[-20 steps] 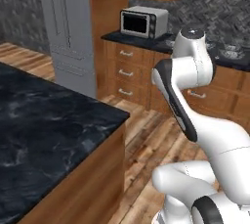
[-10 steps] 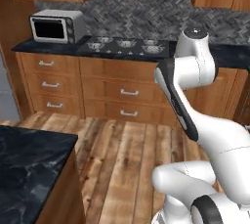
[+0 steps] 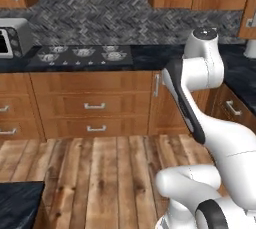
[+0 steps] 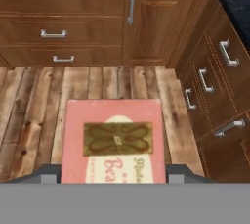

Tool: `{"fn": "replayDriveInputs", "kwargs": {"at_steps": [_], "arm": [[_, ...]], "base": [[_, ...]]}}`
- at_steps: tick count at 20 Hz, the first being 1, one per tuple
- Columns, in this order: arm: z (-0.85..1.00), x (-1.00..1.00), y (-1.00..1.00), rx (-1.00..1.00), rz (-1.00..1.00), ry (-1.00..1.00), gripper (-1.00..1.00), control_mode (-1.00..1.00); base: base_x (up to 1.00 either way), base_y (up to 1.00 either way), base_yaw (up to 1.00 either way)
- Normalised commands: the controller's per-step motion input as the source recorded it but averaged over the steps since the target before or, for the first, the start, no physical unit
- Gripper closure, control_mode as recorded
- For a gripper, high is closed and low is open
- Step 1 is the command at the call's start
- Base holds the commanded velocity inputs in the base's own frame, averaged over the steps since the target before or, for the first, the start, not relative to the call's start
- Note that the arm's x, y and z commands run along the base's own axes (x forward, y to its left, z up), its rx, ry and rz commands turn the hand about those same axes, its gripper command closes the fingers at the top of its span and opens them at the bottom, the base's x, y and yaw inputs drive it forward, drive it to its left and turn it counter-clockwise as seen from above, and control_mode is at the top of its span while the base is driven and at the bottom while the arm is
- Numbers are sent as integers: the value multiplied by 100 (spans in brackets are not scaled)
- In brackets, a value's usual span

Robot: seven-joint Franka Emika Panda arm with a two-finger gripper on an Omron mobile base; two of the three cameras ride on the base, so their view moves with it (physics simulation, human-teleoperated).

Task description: Pick up the bar soap and sponge from the sink, and place them back in the cabinet, and close the cabinet doors.

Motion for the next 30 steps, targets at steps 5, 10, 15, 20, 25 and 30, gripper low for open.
{"fn": "replayDriveInputs", "kwargs": {"at_steps": [5, 10, 15, 20, 25, 30], "arm": [[0, 0, 0, 0, 0, 0, 100, 100], [0, 0, 0, 0, 0, 0, 100, 100], [0, 0, 0, 0, 0, 0, 100, 100], [0, 0, 0, 0, 0, 0, 100, 100], [0, 0, 0, 0, 0, 0, 100, 100], [0, 0, 0, 0, 0, 0, 100, 100]], "base": [[95, 0, -14], [100, 0, -10], [99, 0, -12], [78, 0, -19], [57, 0, -25], [12, 11, -49]]}}
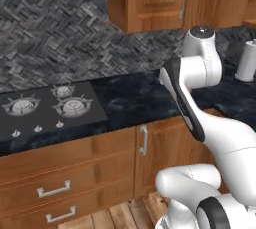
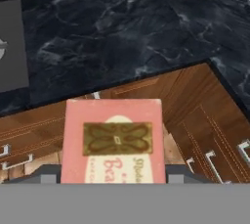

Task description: Pick up the bar soap and sponge from the sink, and place them back in the cabinet, and close the cabinet doors.

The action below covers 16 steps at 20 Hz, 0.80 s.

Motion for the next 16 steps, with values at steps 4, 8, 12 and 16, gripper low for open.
{"fn": "replayDriveInputs", "kwargs": {"at_steps": [4, 8, 12, 16], "arm": [[0, 0, 0, 0, 0, 0, 100, 100], [0, 0, 0, 0, 0, 0, 100, 100], [0, 0, 0, 0, 0, 0, 100, 100], [0, 0, 0, 0, 0, 0, 100, 100]], "base": [[1, 26, -58], [1, 37, -57], [5, 40, -56], [11, 38, -55]]}}
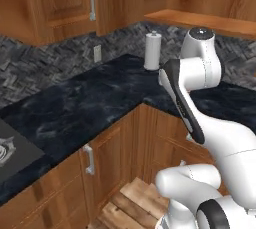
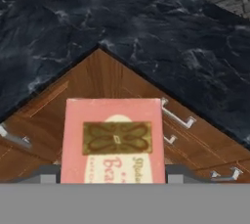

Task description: Pick up the bar soap and sponge from the sink, and place them back in the cabinet, and close the cabinet doors.

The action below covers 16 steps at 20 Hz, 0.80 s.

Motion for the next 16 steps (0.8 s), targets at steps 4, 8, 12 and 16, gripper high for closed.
{"fn": "replayDriveInputs", "kwargs": {"at_steps": [4, 8, 12, 16], "arm": [[0, 0, 0, 0, 0, 0, 100, 100], [0, 0, 0, 0, 0, 0, 100, 100], [0, 0, 0, 0, 0, 0, 100, 100], [0, 0, 0, 0, 0, 0, 100, 100]], "base": [[30, 38, -53], [61, 50, -37], [61, 36, -30], [48, 3, -38]]}}
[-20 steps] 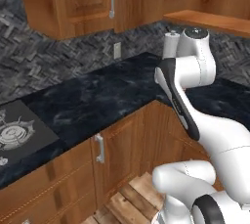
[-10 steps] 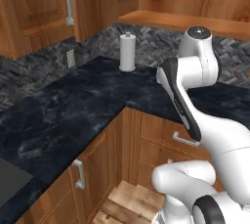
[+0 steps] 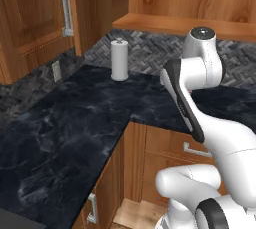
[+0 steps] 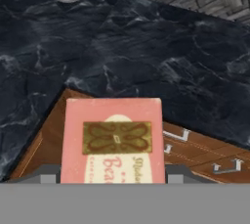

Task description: Pick up the bar soap and sponge from the sink, and place them back in the cabinet, and close the cabinet doors.

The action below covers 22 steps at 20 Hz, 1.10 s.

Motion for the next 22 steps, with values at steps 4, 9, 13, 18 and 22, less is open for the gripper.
{"fn": "replayDriveInputs", "kwargs": {"at_steps": [4, 9, 13, 18, 22], "arm": [[0, 0, 0, 0, 0, 0, 100, 100], [0, 0, 0, 0, 0, 0, 100, 100], [0, 0, 0, 0, 0, 0, 100, 100], [0, 0, 0, 0, 0, 0, 100, 100], [0, 0, 0, 0, 0, 0, 100, 100]], "base": [[35, 0, -45], [26, 6, -40], [42, 19, -29], [40, 9, -28], [34, 16, -26]]}}
